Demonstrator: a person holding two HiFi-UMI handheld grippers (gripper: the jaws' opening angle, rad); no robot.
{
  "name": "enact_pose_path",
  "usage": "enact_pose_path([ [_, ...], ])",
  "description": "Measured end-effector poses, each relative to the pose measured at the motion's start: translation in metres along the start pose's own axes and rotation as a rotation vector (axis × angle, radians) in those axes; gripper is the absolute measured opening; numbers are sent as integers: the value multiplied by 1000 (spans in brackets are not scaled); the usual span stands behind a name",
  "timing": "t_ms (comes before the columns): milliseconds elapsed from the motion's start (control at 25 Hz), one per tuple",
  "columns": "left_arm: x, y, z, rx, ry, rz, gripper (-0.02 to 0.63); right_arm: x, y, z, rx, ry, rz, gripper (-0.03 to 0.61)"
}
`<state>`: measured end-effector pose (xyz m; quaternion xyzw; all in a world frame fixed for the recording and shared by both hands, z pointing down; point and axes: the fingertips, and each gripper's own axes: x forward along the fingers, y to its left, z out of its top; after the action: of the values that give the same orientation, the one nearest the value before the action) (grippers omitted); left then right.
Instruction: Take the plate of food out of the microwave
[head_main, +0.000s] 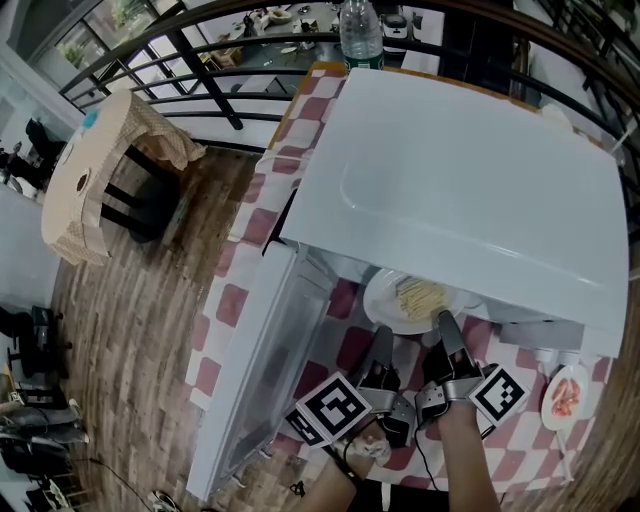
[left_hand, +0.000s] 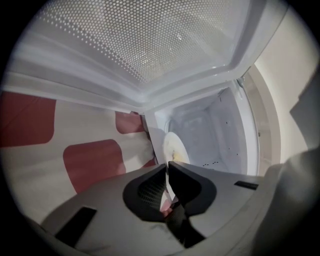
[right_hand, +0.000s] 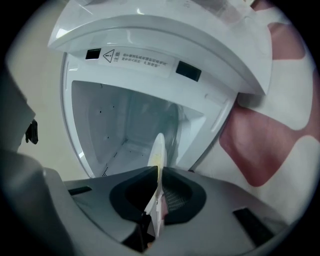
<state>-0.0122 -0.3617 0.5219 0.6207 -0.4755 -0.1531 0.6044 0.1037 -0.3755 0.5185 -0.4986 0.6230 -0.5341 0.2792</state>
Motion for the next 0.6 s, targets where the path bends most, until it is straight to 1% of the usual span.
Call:
enact_pose_path([
  [80, 0, 2, -1, 1, 6, 4, 46, -1, -2, 0, 19, -10, -14, 14],
  [280, -2, 3, -1, 12, 11, -5, 46, -3, -2, -2, 26, -33, -25, 12],
  [600, -4, -1, 1, 37, 43, -37, 46, -9, 3, -3, 5, -87, -16, 14],
])
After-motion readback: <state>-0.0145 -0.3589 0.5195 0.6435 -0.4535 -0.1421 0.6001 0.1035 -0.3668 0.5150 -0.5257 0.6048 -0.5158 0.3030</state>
